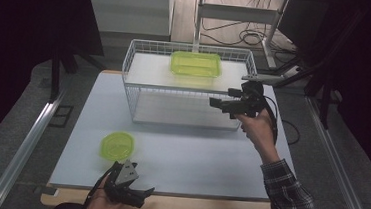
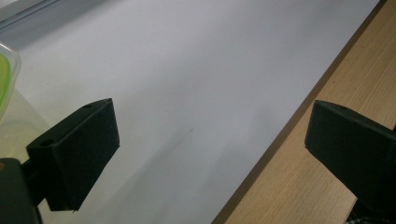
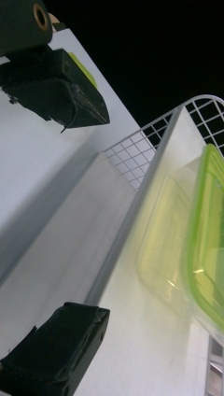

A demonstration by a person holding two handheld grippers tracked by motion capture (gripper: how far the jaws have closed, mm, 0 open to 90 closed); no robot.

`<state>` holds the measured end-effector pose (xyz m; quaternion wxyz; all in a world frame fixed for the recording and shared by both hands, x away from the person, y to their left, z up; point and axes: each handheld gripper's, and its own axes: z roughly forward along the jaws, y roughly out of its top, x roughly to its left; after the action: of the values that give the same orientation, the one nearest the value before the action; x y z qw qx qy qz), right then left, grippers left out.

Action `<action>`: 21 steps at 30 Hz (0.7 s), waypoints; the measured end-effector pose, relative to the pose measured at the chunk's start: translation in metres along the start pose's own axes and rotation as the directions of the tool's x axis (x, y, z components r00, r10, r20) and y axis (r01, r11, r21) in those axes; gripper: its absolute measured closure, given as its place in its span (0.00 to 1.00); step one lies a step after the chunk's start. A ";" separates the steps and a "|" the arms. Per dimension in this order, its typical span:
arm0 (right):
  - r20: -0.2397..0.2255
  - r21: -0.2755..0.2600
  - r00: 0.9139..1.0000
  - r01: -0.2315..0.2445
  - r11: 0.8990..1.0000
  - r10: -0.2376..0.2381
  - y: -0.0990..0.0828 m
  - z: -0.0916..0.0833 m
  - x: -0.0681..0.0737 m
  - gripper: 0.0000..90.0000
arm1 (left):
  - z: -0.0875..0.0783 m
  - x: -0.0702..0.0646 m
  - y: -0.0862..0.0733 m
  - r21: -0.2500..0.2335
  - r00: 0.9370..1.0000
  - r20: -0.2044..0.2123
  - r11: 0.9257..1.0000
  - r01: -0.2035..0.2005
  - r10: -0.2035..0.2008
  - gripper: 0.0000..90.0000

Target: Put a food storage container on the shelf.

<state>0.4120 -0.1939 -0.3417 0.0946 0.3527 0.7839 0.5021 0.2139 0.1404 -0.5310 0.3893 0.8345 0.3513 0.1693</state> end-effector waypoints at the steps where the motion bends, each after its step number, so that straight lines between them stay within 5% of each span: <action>1: 0.001 -0.001 1.000 0.002 1.000 -0.002 -0.003 -0.001 0.001 0.07 | 0.000 0.000 0.000 0.001 1.000 0.000 1.000 0.001 -0.001 0.03; 17: -0.024 0.013 0.999 0.028 1.000 -0.028 -0.062 -0.006 0.005 0.05 | 0.002 -0.001 0.000 0.015 1.000 0.000 1.000 -0.009 0.009 0.03; 21: 0.002 0.017 0.999 0.035 0.999 -0.035 -0.077 -0.010 0.005 0.05 | 0.002 -0.001 0.000 0.016 1.000 -0.005 1.000 -0.016 0.016 0.03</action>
<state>0.3682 -0.2173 -0.4021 0.1011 0.3404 0.7940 0.4934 0.2140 0.1383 -0.5326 0.3803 0.8400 0.3468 0.1716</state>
